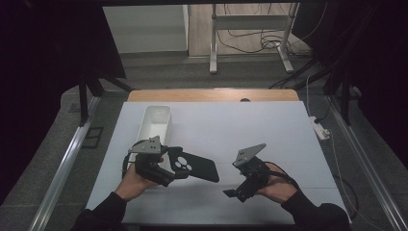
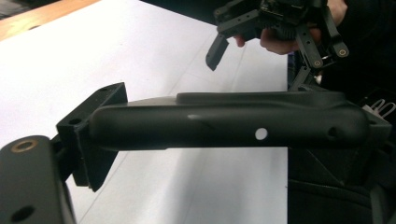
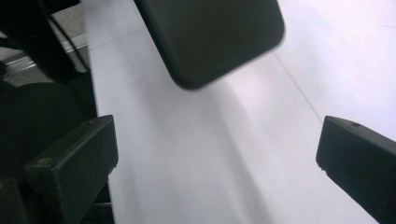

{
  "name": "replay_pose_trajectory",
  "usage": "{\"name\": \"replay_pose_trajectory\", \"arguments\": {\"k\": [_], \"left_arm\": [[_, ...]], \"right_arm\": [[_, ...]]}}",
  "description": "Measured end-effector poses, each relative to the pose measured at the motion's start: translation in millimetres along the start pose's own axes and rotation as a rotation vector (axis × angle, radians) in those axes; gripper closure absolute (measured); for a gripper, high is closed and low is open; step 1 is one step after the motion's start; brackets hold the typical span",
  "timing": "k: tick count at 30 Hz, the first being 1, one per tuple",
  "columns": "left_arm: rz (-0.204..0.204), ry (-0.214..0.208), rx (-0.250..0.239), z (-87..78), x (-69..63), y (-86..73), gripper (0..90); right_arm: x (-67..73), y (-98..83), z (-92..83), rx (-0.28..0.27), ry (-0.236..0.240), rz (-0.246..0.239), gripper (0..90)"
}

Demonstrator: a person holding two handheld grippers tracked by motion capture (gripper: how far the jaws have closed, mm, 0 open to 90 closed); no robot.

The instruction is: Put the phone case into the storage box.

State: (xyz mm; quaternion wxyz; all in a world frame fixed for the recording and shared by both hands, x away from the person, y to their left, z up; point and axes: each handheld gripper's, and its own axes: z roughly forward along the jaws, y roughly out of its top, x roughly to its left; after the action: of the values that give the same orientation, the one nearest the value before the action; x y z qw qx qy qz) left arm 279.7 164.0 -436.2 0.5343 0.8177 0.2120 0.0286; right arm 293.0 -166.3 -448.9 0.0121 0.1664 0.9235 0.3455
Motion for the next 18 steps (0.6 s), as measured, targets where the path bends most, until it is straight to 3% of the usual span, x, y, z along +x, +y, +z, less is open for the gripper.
{"name": "replay_pose_trajectory", "arguments": {"k": [8,14,18], "left_arm": [[-0.007,0.076,0.007,-5.4,3.0,1.0,13.2],[-0.023,0.111,0.006,-9.6,5.8,1.3,13.2],[-0.030,0.135,0.010,-12.4,8.0,2.0,13.2]], "right_arm": [[-4.0,-12.5,-5.6,-0.016,-0.075,0.037,0.0],[-5.5,-21.5,-8.2,-0.016,-0.132,0.052,0.0],[-7.9,-30.8,-11.4,-0.019,-0.168,0.087,0.0]]}}
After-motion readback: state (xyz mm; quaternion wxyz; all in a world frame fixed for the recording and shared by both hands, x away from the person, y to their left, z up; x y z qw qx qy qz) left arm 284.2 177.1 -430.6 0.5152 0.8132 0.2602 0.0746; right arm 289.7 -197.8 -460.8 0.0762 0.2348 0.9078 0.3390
